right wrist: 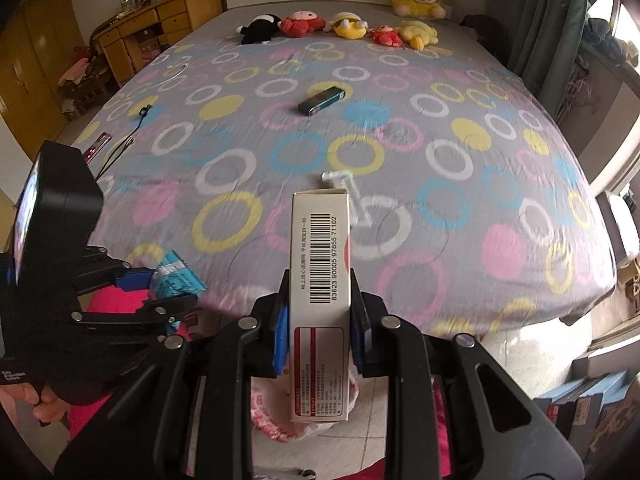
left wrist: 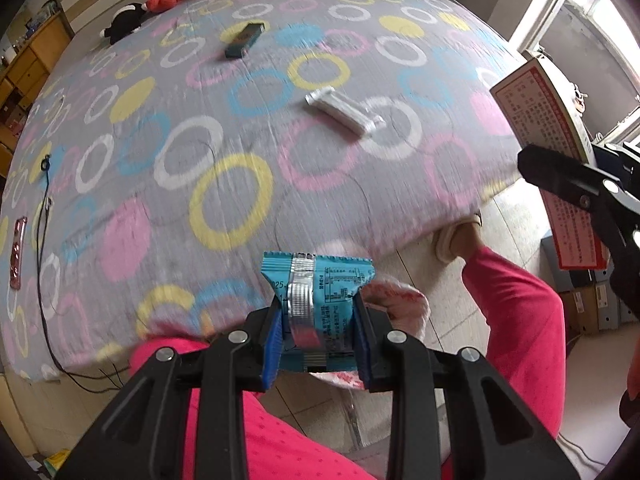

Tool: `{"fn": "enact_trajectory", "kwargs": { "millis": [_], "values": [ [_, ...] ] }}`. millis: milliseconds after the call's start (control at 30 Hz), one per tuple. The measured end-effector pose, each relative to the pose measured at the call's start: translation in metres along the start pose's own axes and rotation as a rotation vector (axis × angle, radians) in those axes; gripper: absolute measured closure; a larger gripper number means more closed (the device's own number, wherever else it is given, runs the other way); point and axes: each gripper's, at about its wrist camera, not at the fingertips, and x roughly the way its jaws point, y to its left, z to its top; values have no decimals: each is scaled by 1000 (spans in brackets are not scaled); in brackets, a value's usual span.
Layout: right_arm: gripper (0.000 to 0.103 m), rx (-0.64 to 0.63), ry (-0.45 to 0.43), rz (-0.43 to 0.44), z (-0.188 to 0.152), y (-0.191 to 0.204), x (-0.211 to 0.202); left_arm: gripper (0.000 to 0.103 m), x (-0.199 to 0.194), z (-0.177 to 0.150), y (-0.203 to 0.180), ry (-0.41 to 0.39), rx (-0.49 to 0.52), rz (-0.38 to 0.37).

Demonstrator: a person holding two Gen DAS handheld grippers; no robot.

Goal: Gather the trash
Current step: 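Carry the teal wrapper and white medicine box down over the bag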

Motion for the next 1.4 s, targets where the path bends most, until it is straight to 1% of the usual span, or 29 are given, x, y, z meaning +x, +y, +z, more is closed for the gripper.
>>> {"fn": "enact_trajectory", "kwargs": {
  "millis": [133, 233, 467, 600, 900, 1000, 1233, 1400],
  "values": [
    [79, 14, 10, 16, -22, 7, -1, 74, 7, -21, -8, 21, -7, -16],
    [79, 15, 18, 12, -37, 12, 0, 74, 14, -36, -15, 34, -9, -32],
    [79, 38, 44, 19, -67, 16, 13, 73, 39, -59, -30, 78, -7, -50],
    [79, 62, 72, 33, -83, 16, 27, 73, 61, -69, -34, 111, -31, -47],
    [79, 138, 179, 66, -118, 8, 80, 73, 118, -81, -36, 200, -71, -79],
    [79, 156, 217, 75, -126, 6, 98, 73, 136, -85, -40, 229, -68, -79],
    [79, 201, 325, 93, -149, 0, 151, 73, 185, -94, -45, 336, -55, -72],
    [79, 232, 380, 106, -159, -5, 180, 73, 211, -99, -49, 391, -45, -63]
  ]
}}
